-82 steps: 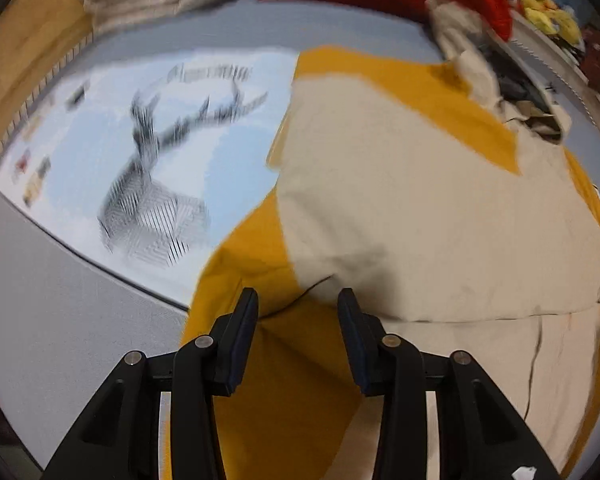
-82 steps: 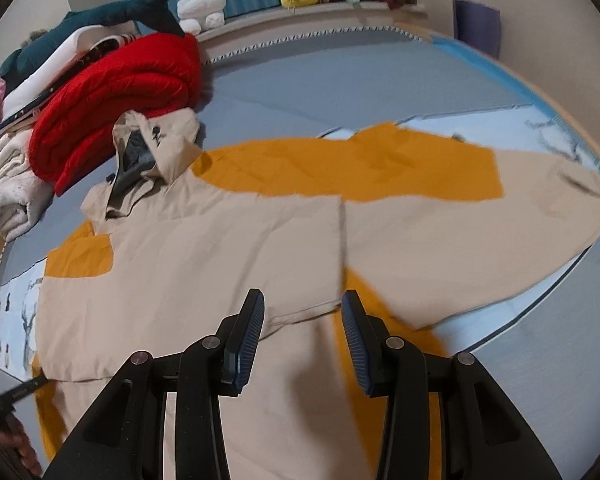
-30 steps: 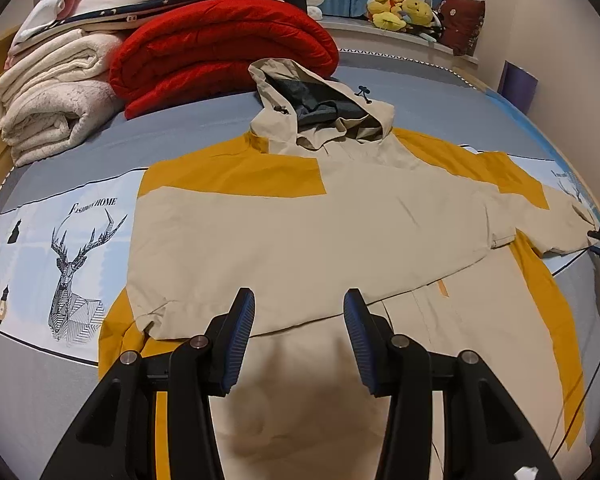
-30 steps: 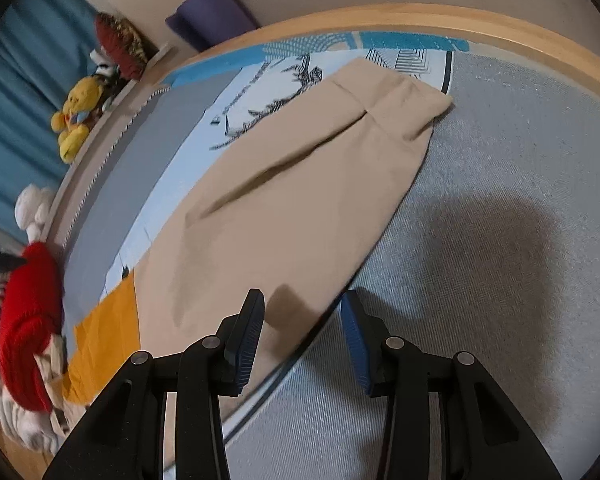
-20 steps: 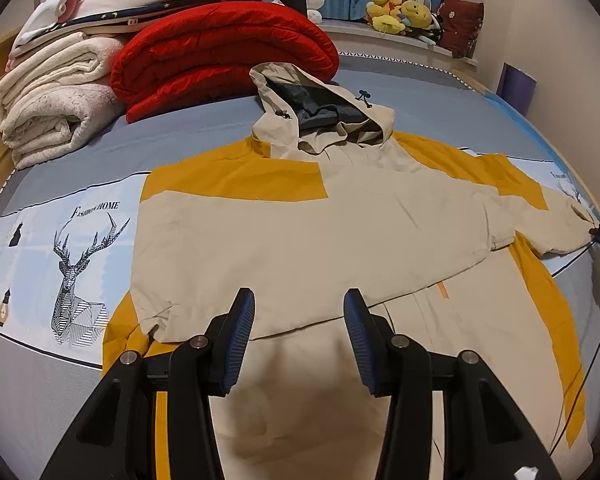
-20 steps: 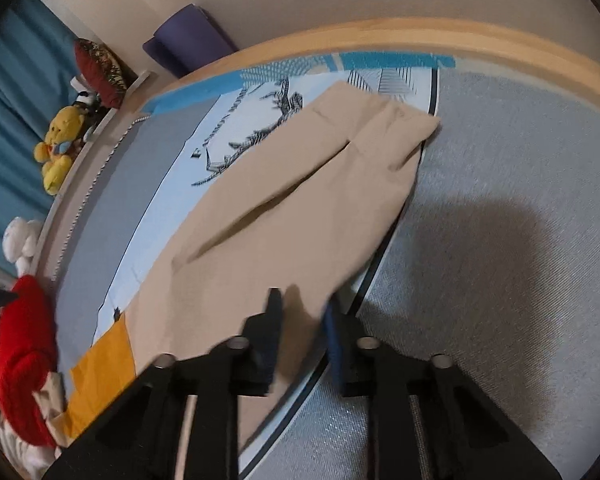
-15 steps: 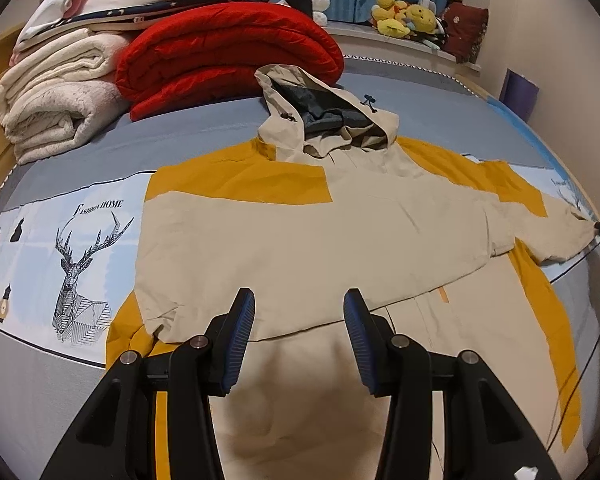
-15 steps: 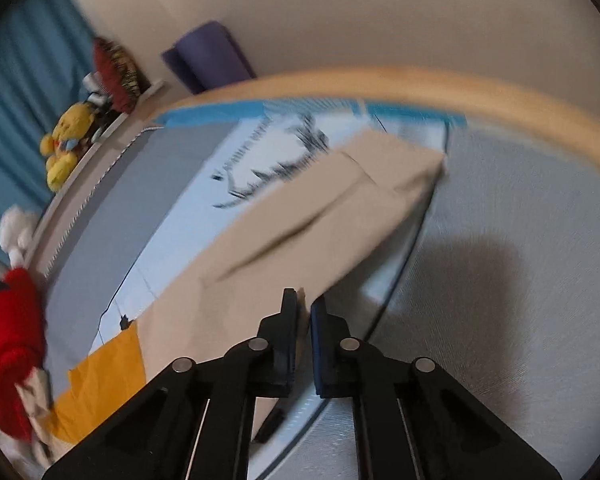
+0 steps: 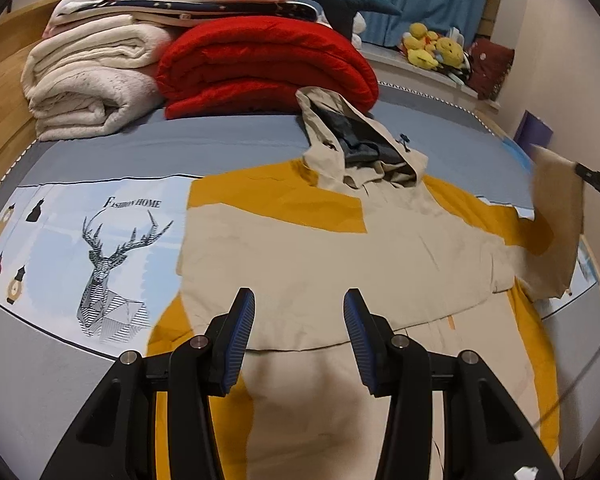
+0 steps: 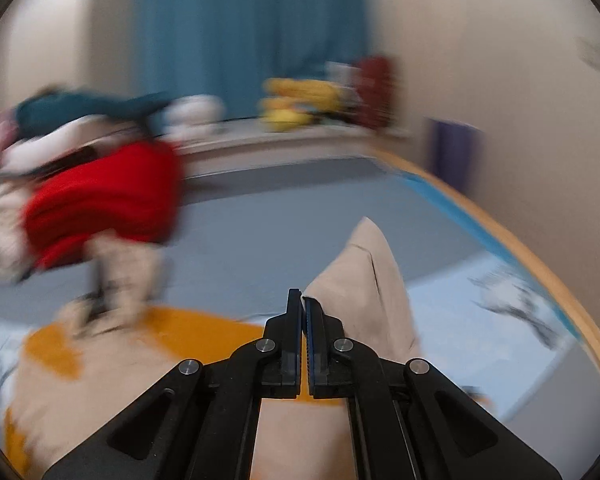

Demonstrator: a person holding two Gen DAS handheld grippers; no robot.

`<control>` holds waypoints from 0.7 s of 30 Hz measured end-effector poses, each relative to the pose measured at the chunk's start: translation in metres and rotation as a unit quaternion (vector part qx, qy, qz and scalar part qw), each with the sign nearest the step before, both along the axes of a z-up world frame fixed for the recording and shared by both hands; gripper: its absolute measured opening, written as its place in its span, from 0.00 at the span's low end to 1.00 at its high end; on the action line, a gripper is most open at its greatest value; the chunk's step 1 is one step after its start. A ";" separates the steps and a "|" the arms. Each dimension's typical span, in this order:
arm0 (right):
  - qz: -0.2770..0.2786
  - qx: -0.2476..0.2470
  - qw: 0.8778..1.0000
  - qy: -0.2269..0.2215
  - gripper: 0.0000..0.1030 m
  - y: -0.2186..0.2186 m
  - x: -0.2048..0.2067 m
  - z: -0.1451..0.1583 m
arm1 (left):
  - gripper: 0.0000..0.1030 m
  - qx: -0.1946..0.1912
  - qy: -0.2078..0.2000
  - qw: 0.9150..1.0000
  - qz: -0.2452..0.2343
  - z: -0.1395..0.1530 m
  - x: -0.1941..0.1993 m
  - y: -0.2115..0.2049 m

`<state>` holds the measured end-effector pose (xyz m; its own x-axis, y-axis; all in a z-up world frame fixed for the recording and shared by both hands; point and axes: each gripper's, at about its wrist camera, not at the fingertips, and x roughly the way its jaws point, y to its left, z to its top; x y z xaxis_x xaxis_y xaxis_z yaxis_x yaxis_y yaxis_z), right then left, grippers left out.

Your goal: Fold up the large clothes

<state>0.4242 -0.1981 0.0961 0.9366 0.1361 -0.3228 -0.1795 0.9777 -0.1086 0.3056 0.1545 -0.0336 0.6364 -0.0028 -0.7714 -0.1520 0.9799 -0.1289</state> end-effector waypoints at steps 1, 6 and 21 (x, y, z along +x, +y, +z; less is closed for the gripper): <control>0.035 -0.004 0.999 0.008 0.02 0.032 -0.013 -0.002 | 0.42 -0.002 0.000 1.000 0.002 0.001 -0.001 0.003; 0.173 0.008 0.977 0.124 0.03 0.160 -0.059 -0.062 | 0.42 -0.014 0.013 1.000 0.008 0.001 -0.001 0.017; 0.049 0.111 0.968 0.220 0.54 0.056 -0.074 -0.158 | 0.44 -0.035 0.034 0.999 0.009 -0.011 0.007 0.018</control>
<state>0.3501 -0.1426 -0.0615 0.6945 0.3291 -0.6398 -0.2536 0.9442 0.2103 0.3126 0.1721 -0.0448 0.5821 -0.0465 -0.8118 -0.1809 0.9659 -0.1851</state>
